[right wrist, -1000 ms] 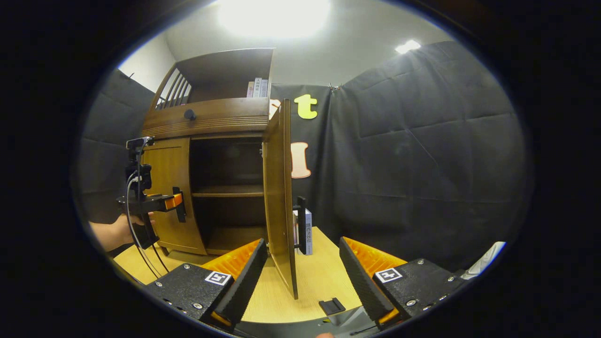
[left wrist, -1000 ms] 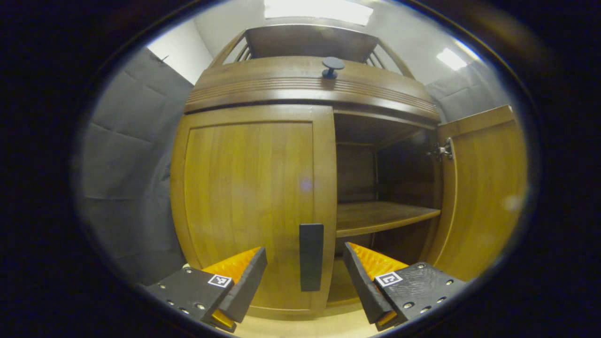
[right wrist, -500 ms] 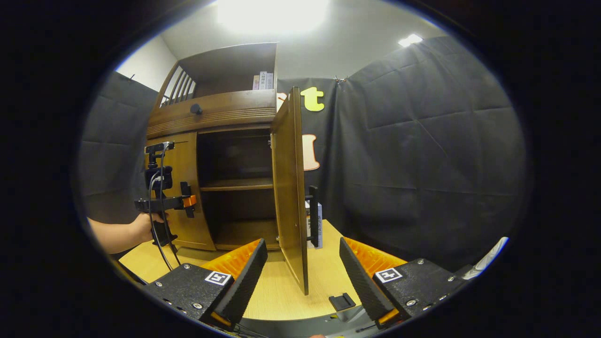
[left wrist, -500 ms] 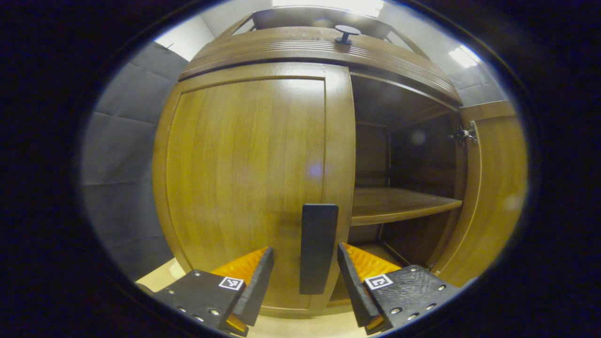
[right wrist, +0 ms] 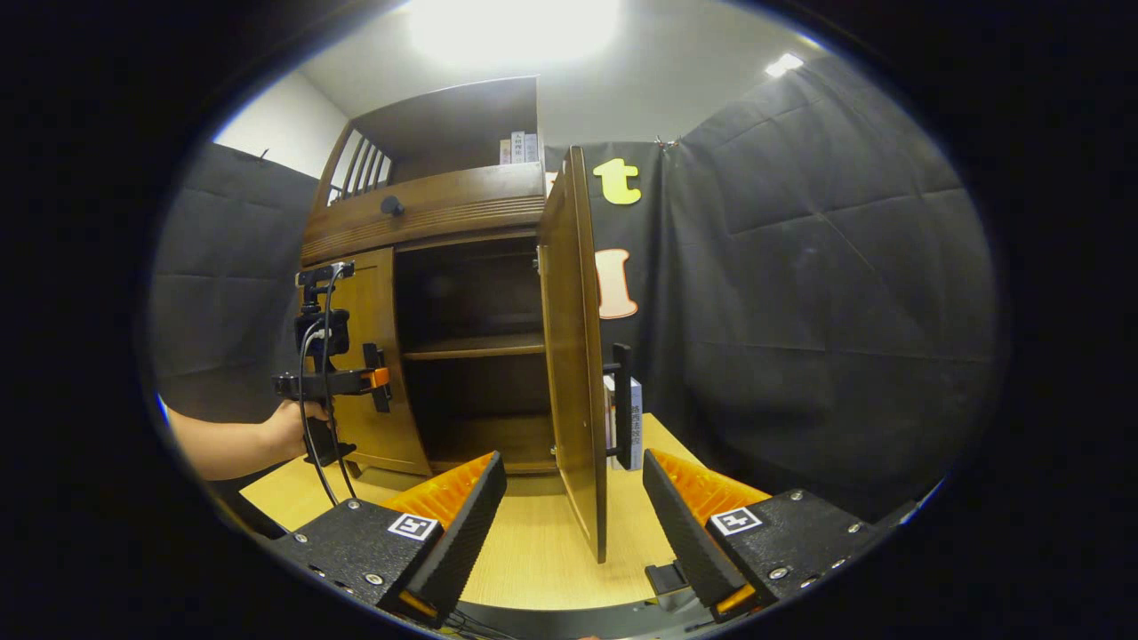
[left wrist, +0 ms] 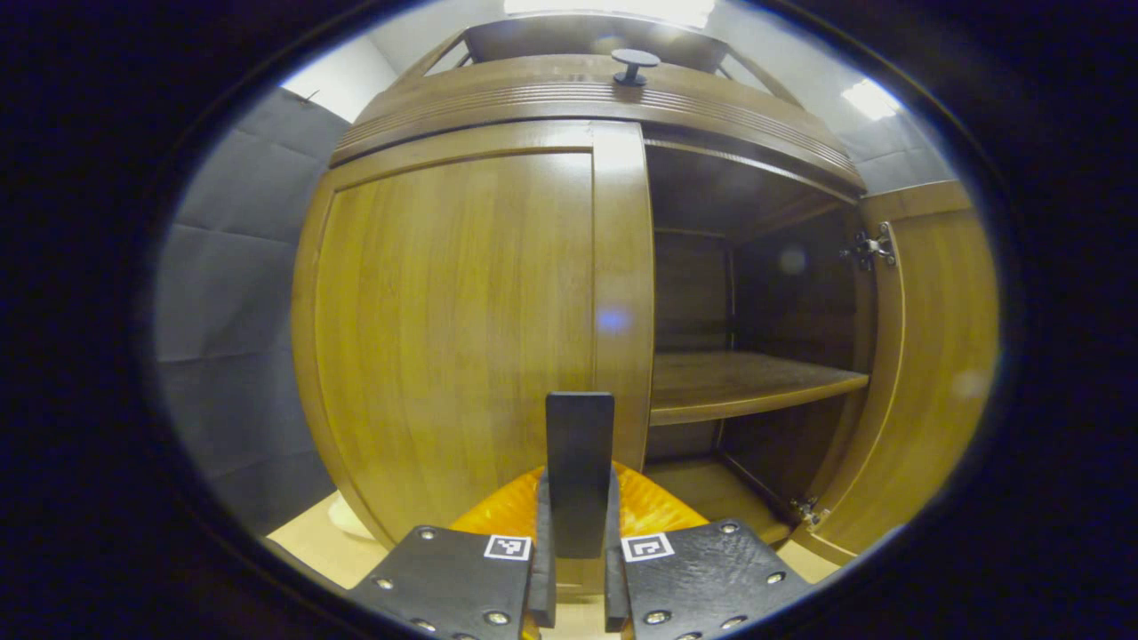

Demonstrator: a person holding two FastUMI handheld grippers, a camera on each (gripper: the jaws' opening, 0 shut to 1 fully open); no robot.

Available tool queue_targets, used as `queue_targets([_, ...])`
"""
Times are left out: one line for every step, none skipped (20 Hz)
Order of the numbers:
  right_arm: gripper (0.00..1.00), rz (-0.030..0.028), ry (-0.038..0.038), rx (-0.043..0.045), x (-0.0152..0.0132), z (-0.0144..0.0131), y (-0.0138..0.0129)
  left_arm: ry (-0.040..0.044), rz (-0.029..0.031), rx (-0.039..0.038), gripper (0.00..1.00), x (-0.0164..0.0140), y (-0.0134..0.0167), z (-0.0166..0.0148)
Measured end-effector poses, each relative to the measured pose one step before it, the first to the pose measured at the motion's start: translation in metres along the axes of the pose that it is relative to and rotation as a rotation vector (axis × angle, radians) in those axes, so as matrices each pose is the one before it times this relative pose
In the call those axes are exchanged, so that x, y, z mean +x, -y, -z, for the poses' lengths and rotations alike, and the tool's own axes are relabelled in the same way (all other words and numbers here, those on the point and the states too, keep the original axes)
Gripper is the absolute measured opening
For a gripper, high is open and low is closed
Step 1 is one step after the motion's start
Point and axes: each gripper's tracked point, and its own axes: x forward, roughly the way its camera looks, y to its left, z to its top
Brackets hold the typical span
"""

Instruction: Open the right door of the double-door shoe cabinet with the right hand, and open the left door with the left hand.

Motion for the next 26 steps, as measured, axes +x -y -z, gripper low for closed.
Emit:
queue_targets([0.95,-0.01727,0.00229,-0.00317,0.00174,-0.00107,-0.00204,-0.00052,-0.0011,-0.00107,0.29,-0.00362,-0.00155,0.00005])
queue_targets([0.95,-0.01769,0.002,-0.00499,0.00197,-0.00029,-0.00174,0.00049,-0.00111,-0.00102,0.28,-0.00266,0.00053,-0.00007])
queue_targets([0.95,-0.01871,0.00328,-0.00403,0.00126,-0.00029,-0.00191,0.00098,-0.00207,-0.0025,0.28,-0.00543,-0.00103,0.00012])
queue_targets([0.95,-0.01778,0.00438,-0.00456,0.00003,0.0001,-0.00283,0.00136,-0.00217,-0.00323,0.28,-0.00558,0.00049,-0.00052])
queue_targets([0.95,-0.01289,0.00081,-0.00372,0.00213,-0.00064,-0.0023,0.00219,-0.00006,-0.0044,0.28,-0.00322,-0.00136,-0.00065])
queue_targets([0.95,-0.01197,-0.00161,0.00058,0.00065,0.00178,-0.0041,-0.00134,0.00199,-0.00314,0.28,-0.00222,0.00001,-0.00013])
queue_targets([0.95,-0.00978,0.0002,0.00446,0.00031,-0.00101,-0.00465,0.00033,0.00197,-0.00328,0.28,-0.00224,-0.00118,-0.00053])
queue_targets([0.95,-0.01077,0.00406,0.00465,-0.00057,-0.00167,-0.00663,-0.00086,0.00295,-0.00226,0.28,-0.00188,0.00013,-0.00192])
queue_targets([0.95,-0.00855,0.00654,-0.00168,0.00018,-0.00216,-0.00602,-0.00088,0.0045,-0.00222,0.28,-0.0036,-0.00054,0.00087])
queue_targets([0.95,-0.00093,0.00197,-0.00654,0.00073,-0.0006,-0.00519,-0.00006,0.00631,-0.00433,0.28,-0.00341,-0.00068,0.00031])
queue_targets([0.95,0.00083,-0.00293,-0.00182,-0.00093,0.00109,-0.00375,0.00114,0.00698,-0.00429,0.28,-0.0047,-0.00196,0.00034])
queue_targets([0.95,-0.00384,-0.00533,0.00762,-0.00103,0.00124,-0.00578,-0.00065,0.00751,-0.00655,0.28,-0.00396,-0.00004,-0.00054])
queue_targets([0.95,-0.00929,-0.00243,0.01176,-0.00102,-0.00029,-0.00777,-0.00067,0.00806,-0.00444,0.28,-0.0038,-0.00078,-0.0001])
queue_targets([0.95,-0.0085,-0.00016,0.00488,-0.00139,0.00083,-0.00971,-0.0008,0.00863,-0.00274,0.28,-0.00365,0.00025,-0.0004])
queue_targets([0.95,0.00157,-0.00512,-0.00462,-0.00016,0.00225,-0.00607,0.00017,0.00738,-0.00329,0.28,-0.00383,-0.00131,0.00009])
queue_targets([0.95,0.00289,-0.00488,-0.00404,-0.0023,0.00427,-0.00384,0.00077,0.00731,-0.00434,0.22,0.0,0.00078,-0.00084])
queue_targets([0.95,-0.00247,-0.00102,0.00212,-0.00129,-0.0003,-0.00541,-0.00017,0.00679,-0.00584,0.28,-0.00033,0.00065,-0.00051])
queue_targets([0.95,-0.00362,0.00082,0.00339,-0.00209,-0.00066,-0.00596,0.00121,0.00621,-0.00483,0.28,0.00034,0.00148,-0.00171])
queue_targets([0.95,-0.00091,-0.00089,-0.00113,-0.00098,-0.00057,-0.00531,0.00012,0.00509,-0.0046,0.22,-0.0005,-0.0004,-0.00023])
queue_targets([0.95,0.00144,0.0006,-0.004,-0.00063,-0.00024,-0.00396,0.00065,0.00625,-0.00315,0.22,0.00045,0.00094,-0.00085])
queue_targets([0.95,0.0012,0.00219,-0.00208,-0.00115,-0.00084,-0.00369,-0.00006,0.00507,-0.00588,0.22,-0.00025,0.00004,0.0002])
queue_targets([0.95,0.00051,0.00452,-0.00004,-0.00079,-0.00151,-0.0037,-0.00017,0.00403,-0.00633,0.22,-0.00044,0.00097,-0.0004])
queue_targets([0.95,0.00139,0.00393,-0.00061,-0.0011,-0.00203,-0.00317,0.00102,0.00439,-0.0084,0.22,-0.00091,0.00056,-0.00086])
queue_targets([0.95,0.00027,0.00276,-0.00208,-0.00095,-0.00019,-0.00329,0.00157,0.00275,-0.00487,0.22,0.00009,0.00107,-0.00063])
queue_targets([0.95,0.00012,0.00188,-0.00143,-0.00014,-0.00083,-0.00344,0.00127,0.00335,-0.00116,0.19,0.00081,-0.00052,-0.00047])
queue_targets([0.95,-0.00256,0.00021,0.00043,-0.00032,-0.00046,-0.00417,0.00055,0.00281,-0.00026,0.22,0.0006,0.00073,-0.0003])
